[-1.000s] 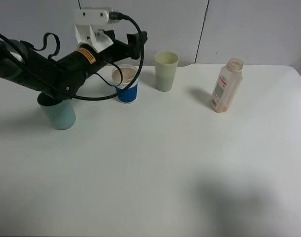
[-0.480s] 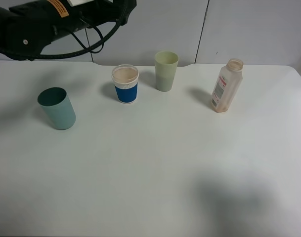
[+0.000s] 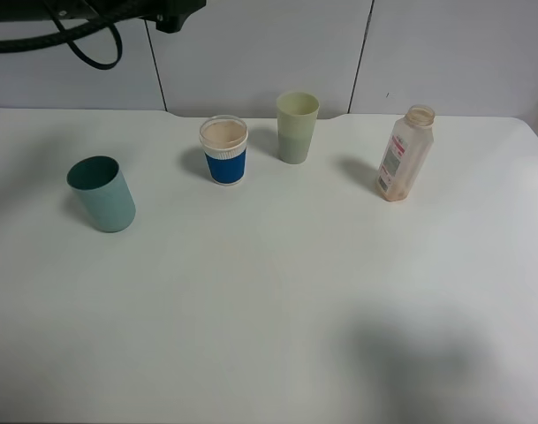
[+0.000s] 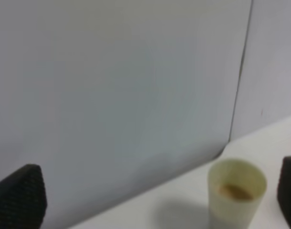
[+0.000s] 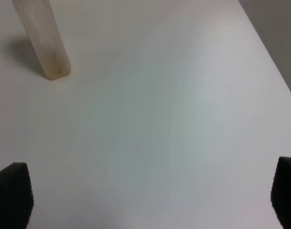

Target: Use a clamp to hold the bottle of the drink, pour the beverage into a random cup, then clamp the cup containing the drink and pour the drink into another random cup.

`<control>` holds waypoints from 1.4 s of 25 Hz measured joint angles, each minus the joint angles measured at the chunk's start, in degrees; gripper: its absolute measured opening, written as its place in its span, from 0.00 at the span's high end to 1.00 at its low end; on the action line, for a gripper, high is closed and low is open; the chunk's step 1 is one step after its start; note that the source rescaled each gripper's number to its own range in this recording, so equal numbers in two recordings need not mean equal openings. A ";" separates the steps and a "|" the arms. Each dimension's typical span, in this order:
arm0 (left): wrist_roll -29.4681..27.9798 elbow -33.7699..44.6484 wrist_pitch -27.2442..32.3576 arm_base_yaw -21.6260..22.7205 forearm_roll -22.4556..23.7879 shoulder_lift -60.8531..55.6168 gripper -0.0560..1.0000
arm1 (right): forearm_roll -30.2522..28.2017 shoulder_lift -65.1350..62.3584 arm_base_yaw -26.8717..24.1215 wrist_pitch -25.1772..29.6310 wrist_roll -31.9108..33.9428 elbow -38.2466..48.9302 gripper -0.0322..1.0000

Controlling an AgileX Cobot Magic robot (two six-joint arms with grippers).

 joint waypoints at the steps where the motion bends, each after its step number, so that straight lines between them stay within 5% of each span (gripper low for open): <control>1: 1.96 0.00 5.35 0.00 0.19 -2.99 0.06 | 0.00 0.00 0.00 0.00 0.00 0.00 0.00; 20: 5.26 0.71 50.52 6.09 6.24 -33.91 0.06 | 0.00 0.00 0.00 0.00 0.00 0.00 0.00; 35: 12.51 12.00 53.34 19.71 -7.38 -55.01 0.06 | 0.00 0.00 0.00 0.00 0.00 0.00 0.00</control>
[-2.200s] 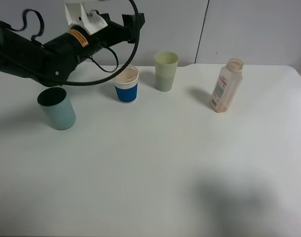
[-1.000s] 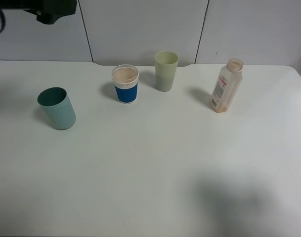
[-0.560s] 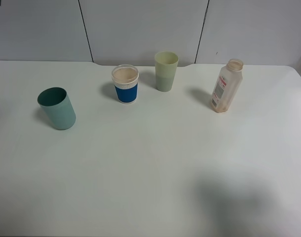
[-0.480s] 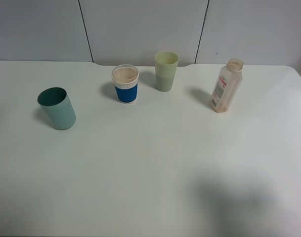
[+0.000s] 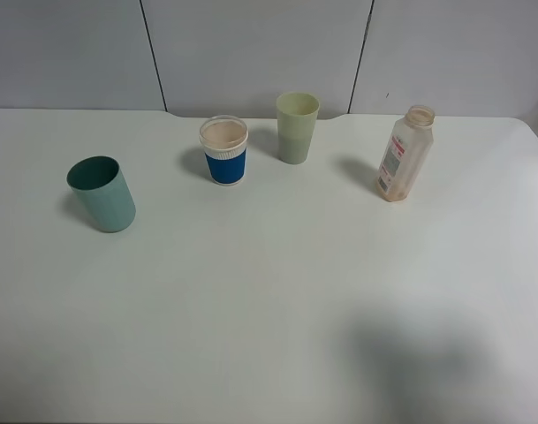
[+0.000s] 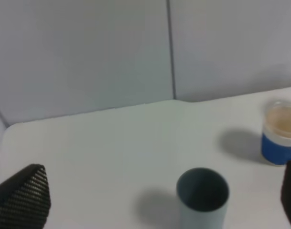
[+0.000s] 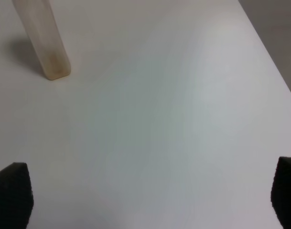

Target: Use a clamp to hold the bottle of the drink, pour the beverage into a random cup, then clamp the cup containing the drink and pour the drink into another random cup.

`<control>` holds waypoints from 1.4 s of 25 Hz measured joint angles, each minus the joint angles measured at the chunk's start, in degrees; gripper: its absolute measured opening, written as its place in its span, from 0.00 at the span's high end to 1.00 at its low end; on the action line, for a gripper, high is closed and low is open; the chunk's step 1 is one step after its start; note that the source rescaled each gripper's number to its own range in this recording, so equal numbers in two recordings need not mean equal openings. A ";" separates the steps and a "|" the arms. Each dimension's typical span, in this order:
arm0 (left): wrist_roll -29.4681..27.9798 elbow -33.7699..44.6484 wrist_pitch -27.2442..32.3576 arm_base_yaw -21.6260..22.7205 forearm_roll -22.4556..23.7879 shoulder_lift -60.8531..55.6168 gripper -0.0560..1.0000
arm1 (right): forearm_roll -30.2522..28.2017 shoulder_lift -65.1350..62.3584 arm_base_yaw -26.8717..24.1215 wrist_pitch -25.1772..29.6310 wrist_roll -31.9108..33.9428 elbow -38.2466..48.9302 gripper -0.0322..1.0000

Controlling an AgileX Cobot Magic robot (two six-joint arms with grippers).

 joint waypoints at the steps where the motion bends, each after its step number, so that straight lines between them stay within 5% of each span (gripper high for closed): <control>1: 0.22 0.35 0.01 0.48 -0.27 -0.94 0.06 | 0.00 0.00 0.00 0.00 0.00 0.00 0.00; 6: 1.00 3.24 6.61 7.82 -2.24 -11.03 0.06 | 0.00 0.00 0.00 0.00 0.00 0.00 0.00; 19: 1.06 3.36 25.74 13.55 -2.50 -19.69 0.06 | 0.00 0.00 0.00 0.00 0.00 0.00 0.00; 35: 0.33 13.00 27.71 15.93 -3.16 -26.37 0.08 | 0.00 0.00 0.00 0.00 0.00 0.00 0.00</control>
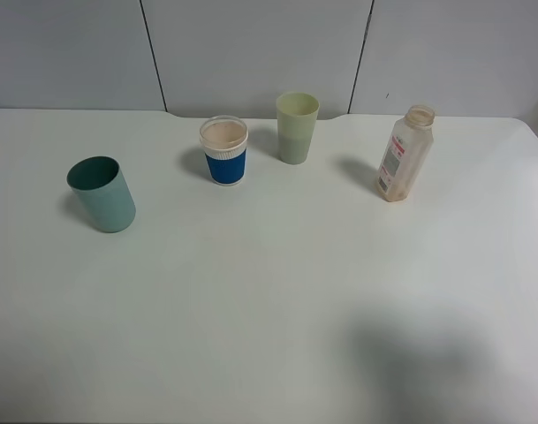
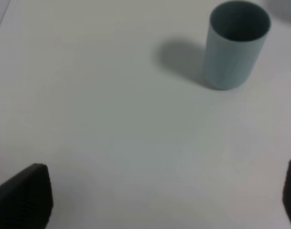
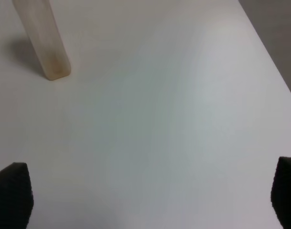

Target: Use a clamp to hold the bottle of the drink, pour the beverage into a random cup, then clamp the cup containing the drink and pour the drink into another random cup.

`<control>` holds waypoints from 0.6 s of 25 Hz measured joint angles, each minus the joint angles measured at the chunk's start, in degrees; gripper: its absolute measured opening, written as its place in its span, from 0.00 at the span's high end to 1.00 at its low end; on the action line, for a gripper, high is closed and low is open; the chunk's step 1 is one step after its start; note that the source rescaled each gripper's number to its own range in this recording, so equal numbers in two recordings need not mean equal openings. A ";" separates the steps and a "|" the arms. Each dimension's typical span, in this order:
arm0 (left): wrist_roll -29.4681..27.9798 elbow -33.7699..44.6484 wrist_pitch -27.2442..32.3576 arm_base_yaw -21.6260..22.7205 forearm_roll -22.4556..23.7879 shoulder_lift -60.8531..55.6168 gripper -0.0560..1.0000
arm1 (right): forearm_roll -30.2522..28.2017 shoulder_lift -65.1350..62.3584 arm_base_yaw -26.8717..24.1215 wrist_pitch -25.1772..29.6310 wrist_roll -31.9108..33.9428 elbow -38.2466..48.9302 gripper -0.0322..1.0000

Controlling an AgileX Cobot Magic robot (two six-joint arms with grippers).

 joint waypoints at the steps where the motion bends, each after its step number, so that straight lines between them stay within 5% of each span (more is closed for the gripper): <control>1: -0.30 0.34 0.00 0.00 -0.06 0.00 0.08 | 0.00 0.00 0.00 0.00 0.00 0.00 0.00; 15: -2.34 0.63 -0.12 0.00 0.70 -0.07 0.21 | 0.00 0.00 0.00 0.00 0.00 0.00 0.00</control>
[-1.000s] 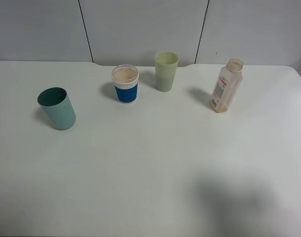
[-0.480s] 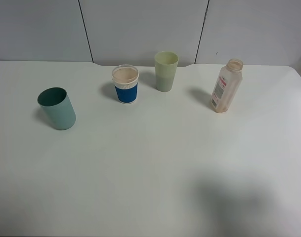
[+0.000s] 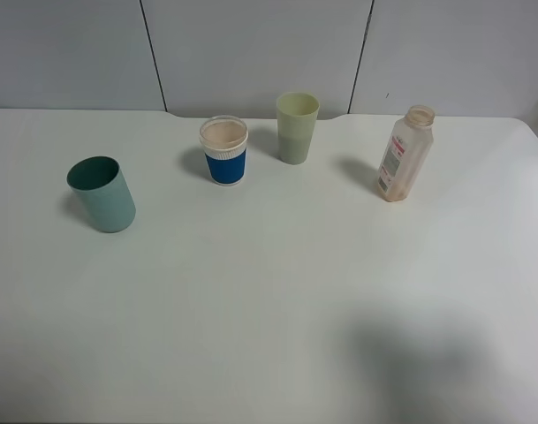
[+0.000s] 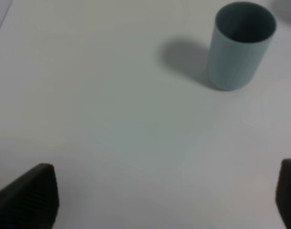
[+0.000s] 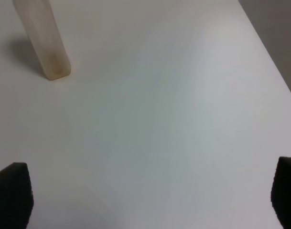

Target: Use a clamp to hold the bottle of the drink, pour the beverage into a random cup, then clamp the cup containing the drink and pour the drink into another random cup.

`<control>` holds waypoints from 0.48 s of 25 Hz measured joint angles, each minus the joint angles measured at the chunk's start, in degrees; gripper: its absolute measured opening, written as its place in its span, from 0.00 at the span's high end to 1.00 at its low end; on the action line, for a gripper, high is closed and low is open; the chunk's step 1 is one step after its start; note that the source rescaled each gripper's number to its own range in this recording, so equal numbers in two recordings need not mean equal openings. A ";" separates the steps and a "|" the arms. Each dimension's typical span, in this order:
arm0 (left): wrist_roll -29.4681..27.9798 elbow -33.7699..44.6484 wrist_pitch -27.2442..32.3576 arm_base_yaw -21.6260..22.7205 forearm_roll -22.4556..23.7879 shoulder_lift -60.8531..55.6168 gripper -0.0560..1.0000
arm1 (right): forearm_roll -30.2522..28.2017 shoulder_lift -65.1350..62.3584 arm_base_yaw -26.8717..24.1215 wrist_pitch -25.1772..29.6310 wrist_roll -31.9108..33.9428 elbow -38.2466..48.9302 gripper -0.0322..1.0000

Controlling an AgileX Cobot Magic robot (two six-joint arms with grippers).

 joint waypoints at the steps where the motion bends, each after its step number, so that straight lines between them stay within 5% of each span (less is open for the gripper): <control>1: 0.00 0.00 0.00 0.00 0.00 0.00 0.23 | 0.00 0.00 0.00 0.00 0.00 0.00 0.00; 12: -1.11 0.06 -0.11 0.00 0.63 -1.99 0.25 | 0.00 0.00 0.00 0.00 0.00 0.00 0.00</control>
